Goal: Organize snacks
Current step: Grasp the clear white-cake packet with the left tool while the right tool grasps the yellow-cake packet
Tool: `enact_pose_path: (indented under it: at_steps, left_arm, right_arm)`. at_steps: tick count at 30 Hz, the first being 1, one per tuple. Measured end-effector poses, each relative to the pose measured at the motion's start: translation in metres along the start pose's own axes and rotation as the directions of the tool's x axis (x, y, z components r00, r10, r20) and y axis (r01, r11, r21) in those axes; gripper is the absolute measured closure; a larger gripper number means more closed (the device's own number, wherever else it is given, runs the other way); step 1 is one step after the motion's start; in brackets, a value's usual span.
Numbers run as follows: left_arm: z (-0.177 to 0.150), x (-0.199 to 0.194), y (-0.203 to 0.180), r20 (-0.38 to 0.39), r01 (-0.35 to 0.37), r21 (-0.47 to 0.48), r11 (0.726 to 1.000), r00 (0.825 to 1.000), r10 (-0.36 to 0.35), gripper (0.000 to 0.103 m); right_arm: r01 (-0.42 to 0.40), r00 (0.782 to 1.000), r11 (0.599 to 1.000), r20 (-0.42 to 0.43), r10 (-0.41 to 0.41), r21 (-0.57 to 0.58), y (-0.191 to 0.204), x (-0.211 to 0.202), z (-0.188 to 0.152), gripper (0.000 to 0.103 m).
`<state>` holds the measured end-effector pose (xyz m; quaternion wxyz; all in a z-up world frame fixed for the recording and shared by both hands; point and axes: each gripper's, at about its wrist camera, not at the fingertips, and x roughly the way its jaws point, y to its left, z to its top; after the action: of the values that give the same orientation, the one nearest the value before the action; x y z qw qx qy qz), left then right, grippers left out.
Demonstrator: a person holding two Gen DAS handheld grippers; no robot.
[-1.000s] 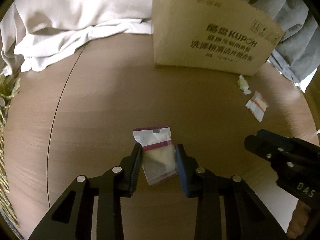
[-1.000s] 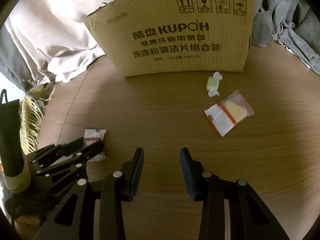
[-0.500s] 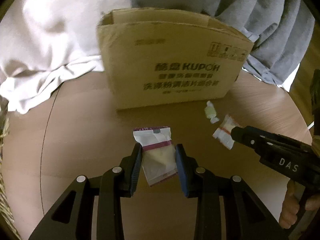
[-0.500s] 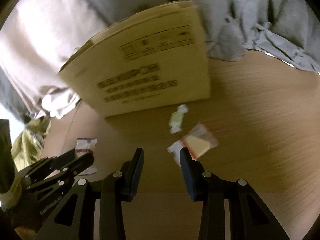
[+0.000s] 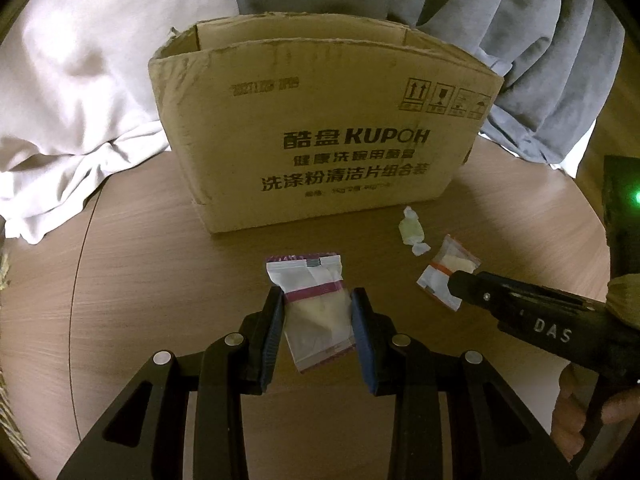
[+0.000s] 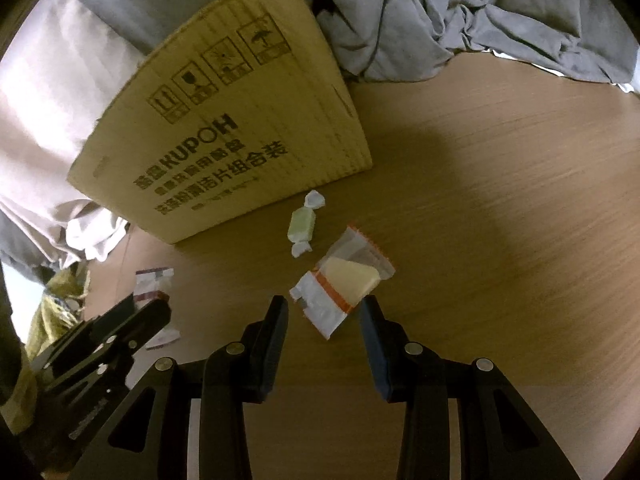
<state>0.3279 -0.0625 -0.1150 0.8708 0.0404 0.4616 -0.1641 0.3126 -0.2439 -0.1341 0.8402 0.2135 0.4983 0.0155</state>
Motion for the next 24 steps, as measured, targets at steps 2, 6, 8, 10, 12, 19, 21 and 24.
enact_pose_path:
  at_steps: [2, 6, 8, 10, 12, 19, 21, 24]
  left_arm:
    - [0.0, 0.0, 0.001, 0.0, 0.0, -0.003, 1.0, 1.0, 0.0, 0.07]
    - [0.0, 0.003, 0.002, -0.003, 0.003, -0.004, 1.0, 1.0, -0.003, 0.07]
    - [0.0, 0.003, 0.003, -0.005, 0.003, -0.007, 1.0, 1.0, -0.003, 0.07]
    - [0.0, 0.005, 0.005, -0.008, 0.003, -0.012, 1.0, 1.0, -0.003, 0.07]
    - [0.001, 0.006, 0.007, -0.011, 0.002, -0.017, 1.0, 1.0, -0.002, 0.07]
    - [-0.001, 0.011, 0.016, -0.02, -0.005, -0.037, 0.999, 1.0, 0.004, 0.07]
    - [-0.001, 0.012, 0.015, -0.023, -0.004, -0.04, 0.999, 1.0, 0.004, 0.07]
    - [-0.002, 0.013, 0.016, -0.026, -0.001, -0.045, 0.999, 1.0, 0.0, 0.07]
  right_arm:
    - [0.005, 1.0, 1.0, -0.003, -0.005, -0.003, 0.001, 0.004, 0.003, 0.064]
    - [0.016, 1.0, 1.0, -0.008, -0.016, -0.014, 0.001, 0.011, 0.011, 0.064]
    - [0.015, 1.0, 0.999, -0.014, -0.016, -0.028, 0.004, 0.015, 0.014, 0.064]
    - [0.026, 1.0, 0.999, -0.01, -0.026, -0.044, 0.006, 0.019, 0.019, 0.064]
    - [0.04, 0.999, 0.997, -0.007, -0.04, -0.071, 0.009, 0.022, 0.022, 0.064]
    - [0.101, 0.995, 0.982, 0.014, -0.1, -0.156, 0.019, 0.03, 0.023, 0.064]
    - [0.108, 0.994, 0.98, 0.019, -0.106, -0.168, 0.02, 0.032, 0.024, 0.064]
    - [0.14, 0.99, 0.97, 0.033, -0.137, -0.197, 0.025, 0.035, 0.023, 0.069]
